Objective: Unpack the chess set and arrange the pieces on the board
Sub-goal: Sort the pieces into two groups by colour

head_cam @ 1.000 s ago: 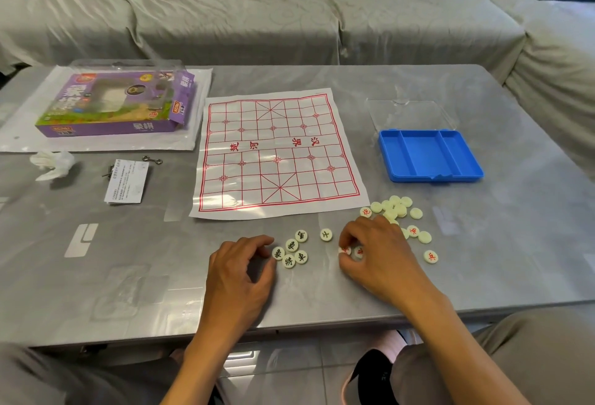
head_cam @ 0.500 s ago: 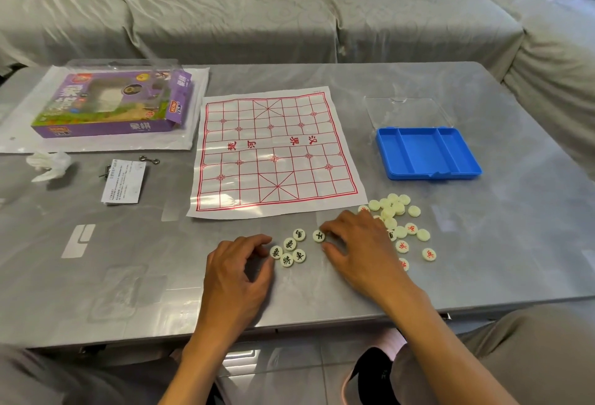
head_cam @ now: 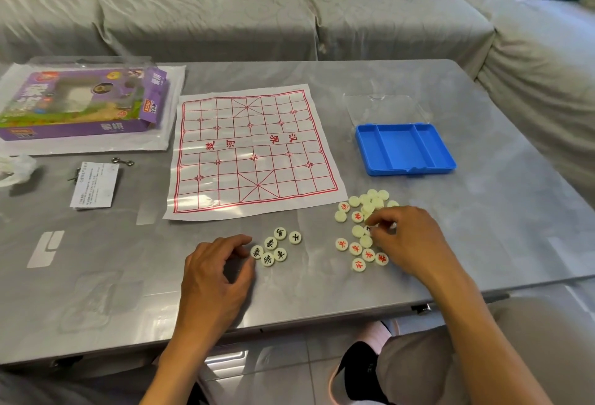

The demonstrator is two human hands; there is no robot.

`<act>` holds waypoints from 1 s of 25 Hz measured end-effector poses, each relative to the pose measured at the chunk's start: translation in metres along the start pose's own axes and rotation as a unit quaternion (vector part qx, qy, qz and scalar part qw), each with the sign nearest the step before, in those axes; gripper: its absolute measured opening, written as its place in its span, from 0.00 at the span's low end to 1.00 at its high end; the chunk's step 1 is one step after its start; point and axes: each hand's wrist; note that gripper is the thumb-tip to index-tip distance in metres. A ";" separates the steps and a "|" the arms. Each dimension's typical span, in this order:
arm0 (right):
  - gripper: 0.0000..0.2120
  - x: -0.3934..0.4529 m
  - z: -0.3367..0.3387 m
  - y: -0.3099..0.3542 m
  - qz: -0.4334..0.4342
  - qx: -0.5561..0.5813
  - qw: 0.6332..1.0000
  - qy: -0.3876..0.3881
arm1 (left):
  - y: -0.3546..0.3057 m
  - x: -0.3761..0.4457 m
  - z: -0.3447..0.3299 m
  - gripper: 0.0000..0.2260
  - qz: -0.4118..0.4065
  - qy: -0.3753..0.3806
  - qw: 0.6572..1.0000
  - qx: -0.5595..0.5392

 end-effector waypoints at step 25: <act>0.14 -0.019 -0.042 0.081 0.170 -0.035 0.985 0.014 | 0.001 0.001 0.000 0.13 0.002 -0.004 1.000 0.002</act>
Point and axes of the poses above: each hand's wrist, its own x-axis towards the middle knuckle, its own z-axis out of the back of the hand, y = z × x, and after that the axes turned 4 degrees about z, right-handed
